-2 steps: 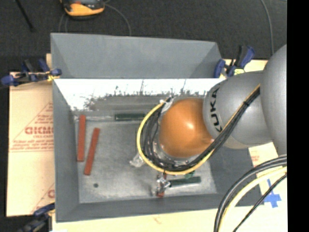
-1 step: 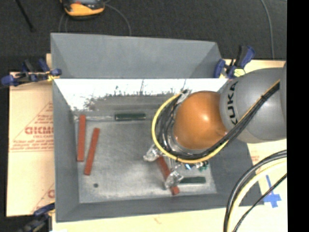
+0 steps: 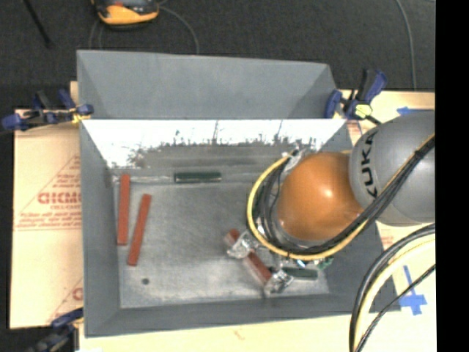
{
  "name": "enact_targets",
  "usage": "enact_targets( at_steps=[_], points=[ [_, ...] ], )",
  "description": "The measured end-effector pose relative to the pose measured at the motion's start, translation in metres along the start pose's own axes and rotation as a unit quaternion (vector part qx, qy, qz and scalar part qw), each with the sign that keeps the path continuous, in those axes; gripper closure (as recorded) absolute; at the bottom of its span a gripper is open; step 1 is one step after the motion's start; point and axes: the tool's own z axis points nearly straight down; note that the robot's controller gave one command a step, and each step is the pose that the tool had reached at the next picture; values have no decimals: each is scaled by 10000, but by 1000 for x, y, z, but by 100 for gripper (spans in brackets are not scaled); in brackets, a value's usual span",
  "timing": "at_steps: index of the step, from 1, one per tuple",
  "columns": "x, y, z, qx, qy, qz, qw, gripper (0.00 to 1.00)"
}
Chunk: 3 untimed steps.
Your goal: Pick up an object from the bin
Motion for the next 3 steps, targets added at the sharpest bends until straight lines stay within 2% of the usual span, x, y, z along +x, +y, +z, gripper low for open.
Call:
enact_targets(
  at_steps=[1,2,3],
  points=[
    [-73,-49,1,-28,74,2264,9740,100],
    [-74,-49,0,-24,61,2271,9738,100],
    [-70,-47,-44,-11,23,2313,9729,100]
  ],
)
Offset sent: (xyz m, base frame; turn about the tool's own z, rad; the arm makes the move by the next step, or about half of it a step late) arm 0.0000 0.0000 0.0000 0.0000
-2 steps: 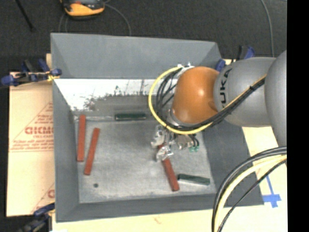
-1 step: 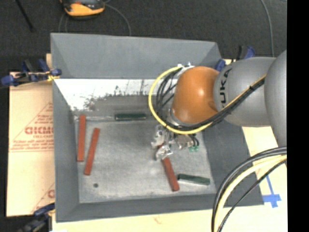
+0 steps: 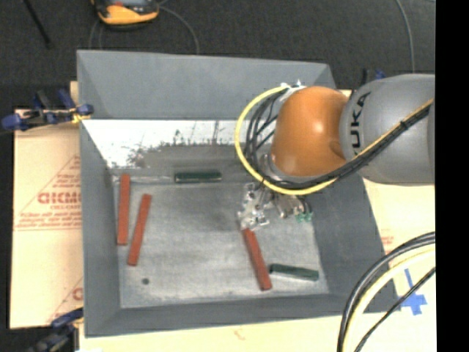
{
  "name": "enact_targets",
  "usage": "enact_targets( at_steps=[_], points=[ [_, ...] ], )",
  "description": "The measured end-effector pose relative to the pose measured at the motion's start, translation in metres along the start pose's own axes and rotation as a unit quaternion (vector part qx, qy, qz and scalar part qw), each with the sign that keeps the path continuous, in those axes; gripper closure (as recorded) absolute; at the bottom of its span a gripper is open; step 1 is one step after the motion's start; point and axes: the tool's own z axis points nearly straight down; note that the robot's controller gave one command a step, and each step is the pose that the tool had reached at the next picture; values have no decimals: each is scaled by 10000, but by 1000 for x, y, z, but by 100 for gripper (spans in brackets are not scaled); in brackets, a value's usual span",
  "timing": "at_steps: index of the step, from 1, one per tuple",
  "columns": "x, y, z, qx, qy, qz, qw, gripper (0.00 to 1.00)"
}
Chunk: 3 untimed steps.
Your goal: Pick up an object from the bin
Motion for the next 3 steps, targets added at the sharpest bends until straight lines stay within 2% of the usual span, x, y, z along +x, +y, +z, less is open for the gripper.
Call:
enact_targets(
  at_steps=[1,2,3],
  points=[
    [-16,-29,-13,3,-39,138,9999,0],
    [-16,-29,-13,2,-40,146,9999,0],
    [-24,-43,21,8,-61,150,9999,0]
  ],
)
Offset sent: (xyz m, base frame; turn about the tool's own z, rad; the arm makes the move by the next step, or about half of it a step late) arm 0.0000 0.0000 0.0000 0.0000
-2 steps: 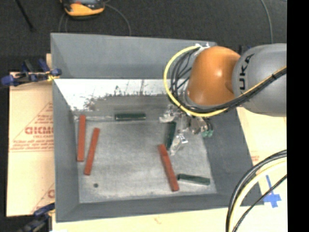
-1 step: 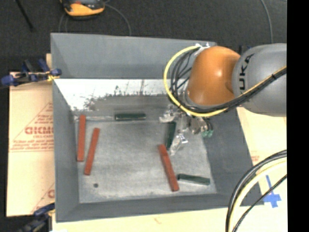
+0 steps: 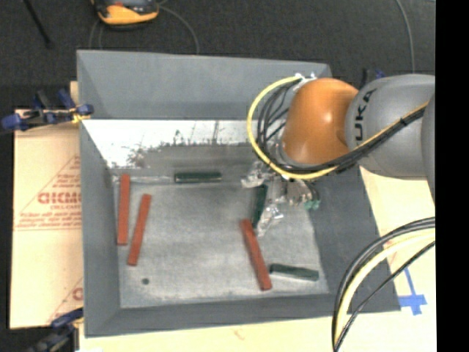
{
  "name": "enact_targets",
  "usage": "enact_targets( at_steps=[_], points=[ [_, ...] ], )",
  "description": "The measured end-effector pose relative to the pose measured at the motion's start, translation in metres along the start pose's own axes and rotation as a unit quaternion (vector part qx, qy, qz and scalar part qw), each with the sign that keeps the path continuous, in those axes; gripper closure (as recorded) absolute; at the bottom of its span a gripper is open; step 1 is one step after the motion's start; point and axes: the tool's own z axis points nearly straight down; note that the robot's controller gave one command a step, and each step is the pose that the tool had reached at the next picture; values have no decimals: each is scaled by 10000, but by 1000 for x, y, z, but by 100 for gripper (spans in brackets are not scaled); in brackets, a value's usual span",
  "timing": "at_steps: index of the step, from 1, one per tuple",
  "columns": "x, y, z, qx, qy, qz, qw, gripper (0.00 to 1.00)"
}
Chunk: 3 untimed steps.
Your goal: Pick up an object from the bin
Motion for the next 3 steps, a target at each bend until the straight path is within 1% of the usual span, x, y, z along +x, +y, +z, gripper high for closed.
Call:
enact_targets(
  at_steps=[1,2,3],
  points=[
    [13,-28,22,-42,82,-2301,9731,100],
    [12,-28,22,-39,74,-2294,9733,100],
    [11,-28,-18,-23,54,-2261,9741,100]
  ],
)
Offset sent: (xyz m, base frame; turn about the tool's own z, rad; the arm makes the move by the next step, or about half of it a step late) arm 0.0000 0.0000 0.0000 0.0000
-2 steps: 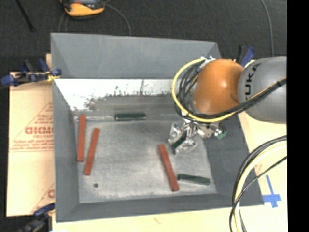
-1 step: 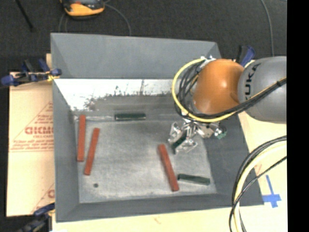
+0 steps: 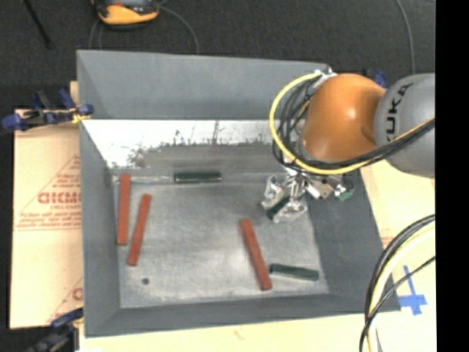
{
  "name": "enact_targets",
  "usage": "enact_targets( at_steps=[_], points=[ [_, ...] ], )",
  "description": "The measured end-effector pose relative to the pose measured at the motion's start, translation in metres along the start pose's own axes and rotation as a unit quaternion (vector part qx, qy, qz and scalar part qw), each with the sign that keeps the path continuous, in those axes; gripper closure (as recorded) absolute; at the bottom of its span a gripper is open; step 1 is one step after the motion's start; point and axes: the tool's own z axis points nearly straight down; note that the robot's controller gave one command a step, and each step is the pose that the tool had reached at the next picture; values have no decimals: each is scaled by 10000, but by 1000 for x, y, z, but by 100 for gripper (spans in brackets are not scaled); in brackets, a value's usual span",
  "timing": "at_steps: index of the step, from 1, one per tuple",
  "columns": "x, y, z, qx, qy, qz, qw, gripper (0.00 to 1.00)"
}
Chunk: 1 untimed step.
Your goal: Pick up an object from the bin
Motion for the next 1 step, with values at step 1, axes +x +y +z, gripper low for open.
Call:
enact_targets(
  at_steps=[1],
  points=[
    [8,5,-104,15,-24,-2,10000,100]
  ],
)
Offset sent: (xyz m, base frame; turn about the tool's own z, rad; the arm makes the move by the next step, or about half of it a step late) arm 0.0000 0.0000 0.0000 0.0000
